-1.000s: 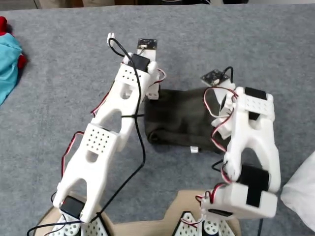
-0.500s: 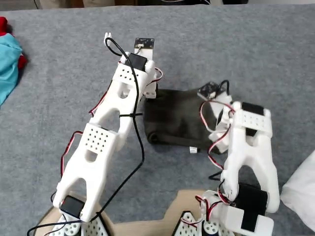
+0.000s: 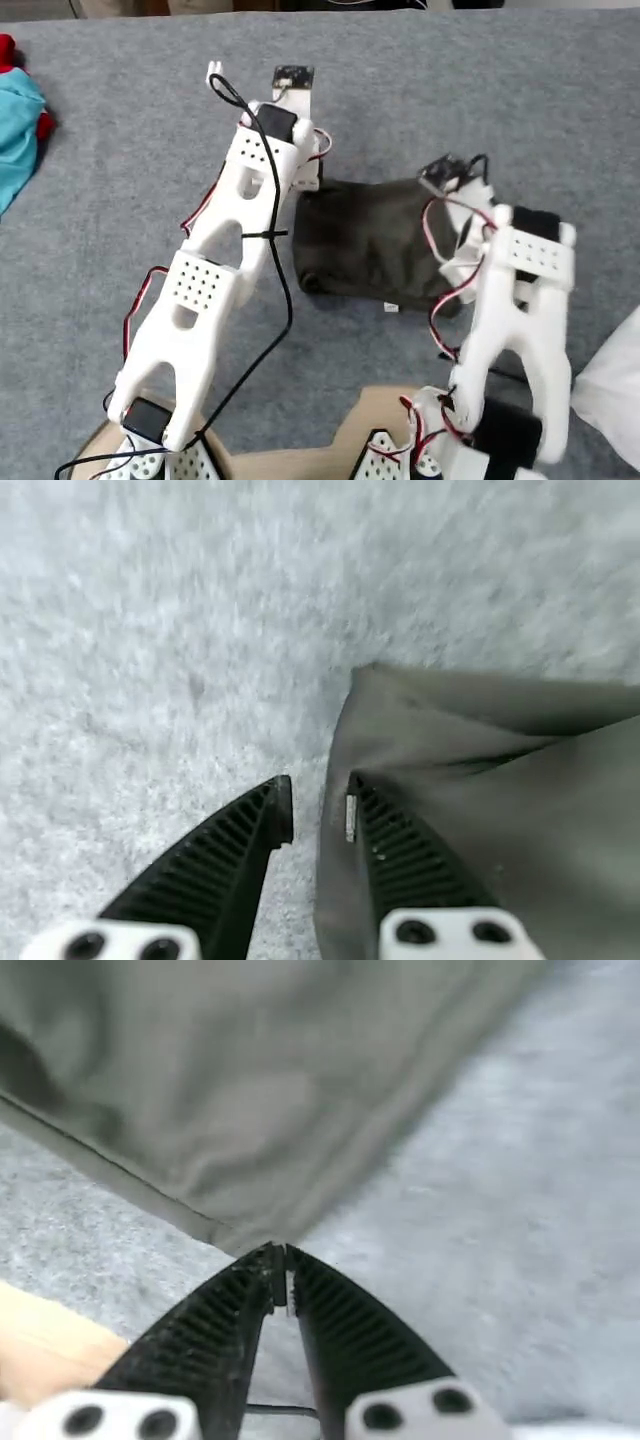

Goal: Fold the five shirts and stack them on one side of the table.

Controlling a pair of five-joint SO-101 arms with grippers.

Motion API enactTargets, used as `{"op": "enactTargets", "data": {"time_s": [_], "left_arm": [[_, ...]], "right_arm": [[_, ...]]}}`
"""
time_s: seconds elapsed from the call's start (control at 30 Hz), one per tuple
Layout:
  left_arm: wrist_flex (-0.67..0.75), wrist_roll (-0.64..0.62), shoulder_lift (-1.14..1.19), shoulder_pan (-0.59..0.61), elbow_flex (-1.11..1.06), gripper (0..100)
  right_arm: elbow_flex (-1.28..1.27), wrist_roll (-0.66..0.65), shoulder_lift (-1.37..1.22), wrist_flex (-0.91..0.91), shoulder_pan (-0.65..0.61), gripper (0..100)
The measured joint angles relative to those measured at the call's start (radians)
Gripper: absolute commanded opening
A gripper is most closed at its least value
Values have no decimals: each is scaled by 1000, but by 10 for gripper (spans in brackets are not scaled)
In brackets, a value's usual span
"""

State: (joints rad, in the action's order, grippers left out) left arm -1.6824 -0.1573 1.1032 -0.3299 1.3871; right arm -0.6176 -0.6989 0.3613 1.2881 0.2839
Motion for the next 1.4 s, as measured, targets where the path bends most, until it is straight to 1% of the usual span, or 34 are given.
{"op": "enactTargets", "data": {"time_s": [0.07,0.17,0.3,0.37,0.47,0.63,0.8,0.97,1.23,1.4], "left_arm": [[0,0,0,0,46,108],[0,0,0,0,84,108],[0,0,0,0,95,108],[0,0,0,0,95,108],[0,0,0,-3,95,108],[41,0,0,-38,86,108],[137,0,2,-46,-60,108],[195,0,8,-46,-172,104],[233,0,6,-46,-184,103],[278,0,6,-14,-184,103]], "right_arm": [[60,0,23,34,2,40],[129,0,21,51,2,111],[210,0,-38,51,2,168],[245,5,-94,35,2,171],[307,44,-198,-8,2,171],[448,72,-422,-29,2,171],[632,118,-652,-29,-9,171],[781,143,-825,-18,-37,171],[911,144,-888,23,-46,171],[944,153,-888,69,-46,171]]}}
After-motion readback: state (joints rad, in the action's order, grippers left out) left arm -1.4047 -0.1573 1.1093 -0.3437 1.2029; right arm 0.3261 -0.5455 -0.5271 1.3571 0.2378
